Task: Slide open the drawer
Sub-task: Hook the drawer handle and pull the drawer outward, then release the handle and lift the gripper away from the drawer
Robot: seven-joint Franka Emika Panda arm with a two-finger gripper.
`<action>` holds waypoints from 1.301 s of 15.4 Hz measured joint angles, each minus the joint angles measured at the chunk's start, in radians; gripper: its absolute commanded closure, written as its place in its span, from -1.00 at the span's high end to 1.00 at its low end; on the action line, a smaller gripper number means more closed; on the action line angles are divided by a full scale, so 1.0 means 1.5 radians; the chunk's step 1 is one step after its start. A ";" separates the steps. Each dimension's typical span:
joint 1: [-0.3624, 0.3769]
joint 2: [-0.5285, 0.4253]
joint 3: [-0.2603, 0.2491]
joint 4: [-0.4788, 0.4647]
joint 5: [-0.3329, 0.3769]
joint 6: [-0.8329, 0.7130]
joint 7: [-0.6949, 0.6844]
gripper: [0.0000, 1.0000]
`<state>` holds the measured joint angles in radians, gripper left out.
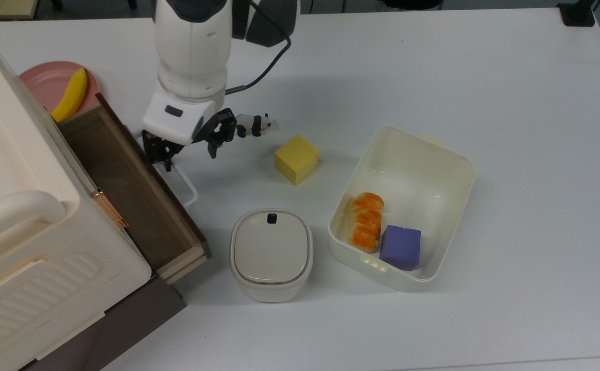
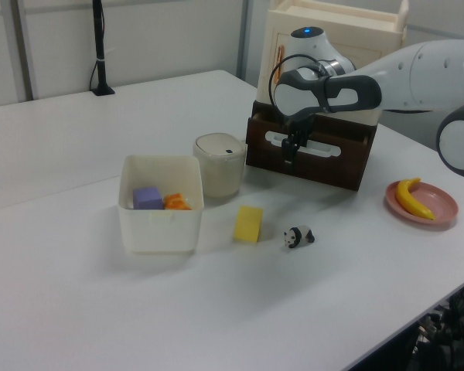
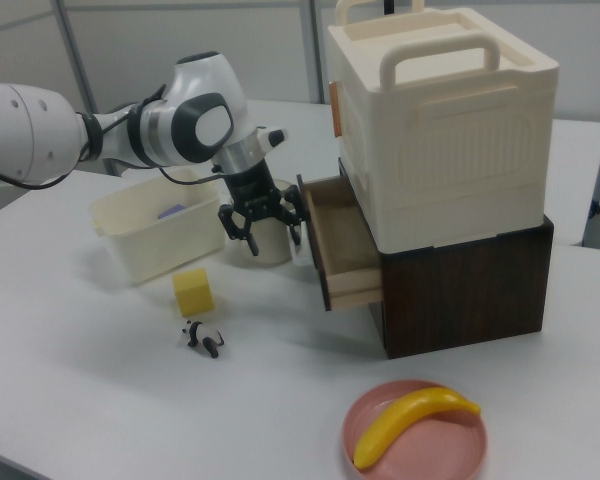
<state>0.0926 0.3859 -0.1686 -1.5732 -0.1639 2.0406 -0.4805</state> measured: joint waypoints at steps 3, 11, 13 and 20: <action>0.003 -0.008 0.031 0.000 0.000 -0.031 -0.001 0.59; 0.004 -0.012 0.059 0.005 -0.005 -0.046 0.013 0.59; 0.004 -0.016 0.067 0.025 -0.003 -0.046 0.026 0.59; 0.005 -0.050 0.078 0.051 0.001 -0.066 0.098 0.79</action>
<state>0.1000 0.3114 -0.0510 -1.4963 -0.1627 1.9421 -0.3338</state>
